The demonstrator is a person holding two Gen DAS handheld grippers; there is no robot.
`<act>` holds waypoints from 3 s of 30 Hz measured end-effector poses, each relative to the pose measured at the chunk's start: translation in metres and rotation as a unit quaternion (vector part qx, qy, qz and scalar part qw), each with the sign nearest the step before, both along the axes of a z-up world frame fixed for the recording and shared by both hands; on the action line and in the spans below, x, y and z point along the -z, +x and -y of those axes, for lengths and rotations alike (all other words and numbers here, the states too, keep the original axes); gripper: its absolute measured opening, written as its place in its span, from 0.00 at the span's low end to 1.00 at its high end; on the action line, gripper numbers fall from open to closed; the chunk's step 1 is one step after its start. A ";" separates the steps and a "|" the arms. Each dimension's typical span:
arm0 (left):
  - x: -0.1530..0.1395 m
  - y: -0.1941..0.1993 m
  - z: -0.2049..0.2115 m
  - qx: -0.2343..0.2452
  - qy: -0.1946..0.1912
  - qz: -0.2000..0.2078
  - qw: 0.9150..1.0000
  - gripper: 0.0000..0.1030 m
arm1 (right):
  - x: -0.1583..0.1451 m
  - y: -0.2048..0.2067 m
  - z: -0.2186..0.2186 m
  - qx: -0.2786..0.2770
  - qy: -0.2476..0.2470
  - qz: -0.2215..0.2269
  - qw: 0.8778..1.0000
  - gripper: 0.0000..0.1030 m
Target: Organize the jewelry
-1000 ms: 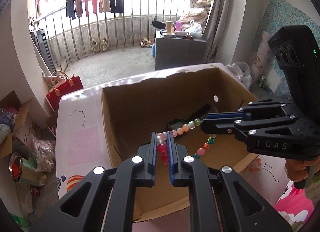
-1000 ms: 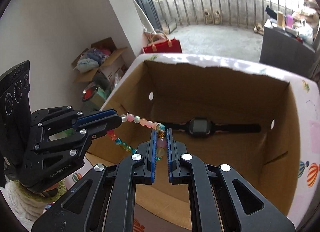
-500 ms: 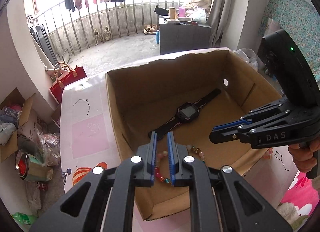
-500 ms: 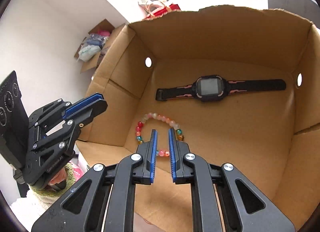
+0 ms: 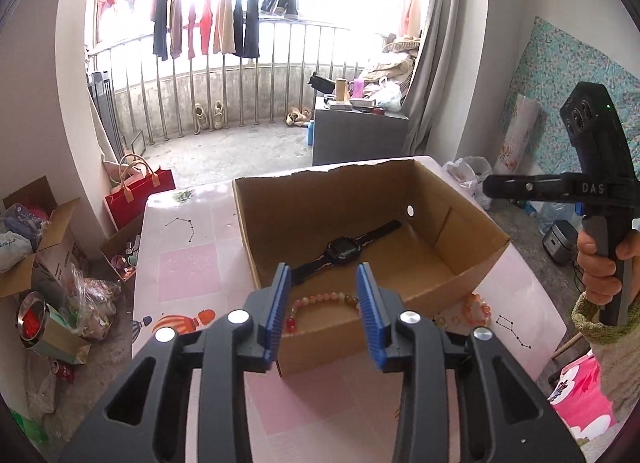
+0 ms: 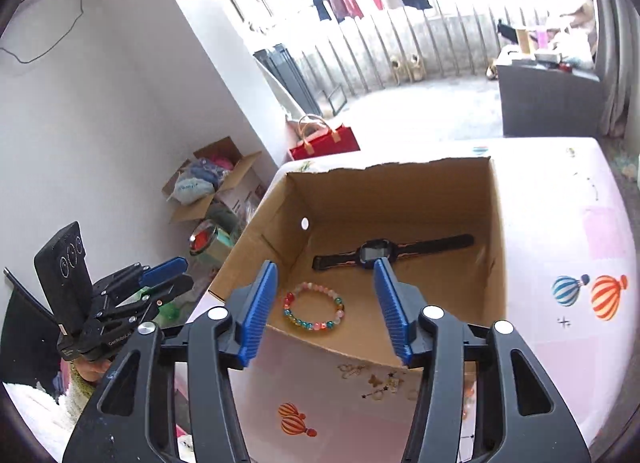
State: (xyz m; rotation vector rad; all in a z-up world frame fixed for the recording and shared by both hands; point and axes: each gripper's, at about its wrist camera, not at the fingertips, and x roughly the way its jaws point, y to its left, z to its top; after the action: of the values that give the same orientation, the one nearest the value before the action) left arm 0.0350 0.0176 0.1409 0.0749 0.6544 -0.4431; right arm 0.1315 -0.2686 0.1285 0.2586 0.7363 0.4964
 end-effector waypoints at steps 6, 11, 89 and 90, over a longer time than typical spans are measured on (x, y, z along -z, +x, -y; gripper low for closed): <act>0.029 -0.028 0.004 -0.022 0.029 -0.022 0.999 0.70 | 0.016 -0.055 0.001 0.038 -0.046 0.026 0.998 0.74; 0.081 -0.028 0.019 -0.043 0.076 -0.086 0.992 0.77 | 0.069 -0.080 -0.008 0.077 -0.100 -0.025 0.992 0.77; 0.151 0.011 0.053 -0.125 0.103 -0.173 0.972 0.96 | 0.177 -0.059 -0.018 0.157 -0.213 -0.115 0.957 0.92; 0.150 0.011 0.053 -0.125 0.103 -0.172 0.972 0.96 | 0.177 -0.059 -0.018 0.158 -0.213 -0.114 0.957 0.92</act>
State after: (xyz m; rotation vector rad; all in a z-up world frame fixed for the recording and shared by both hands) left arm 0.0457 -0.0352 -0.0093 0.1113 1.0381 -0.1424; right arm 0.0729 -0.2508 -0.0489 0.0256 0.9871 -0.0038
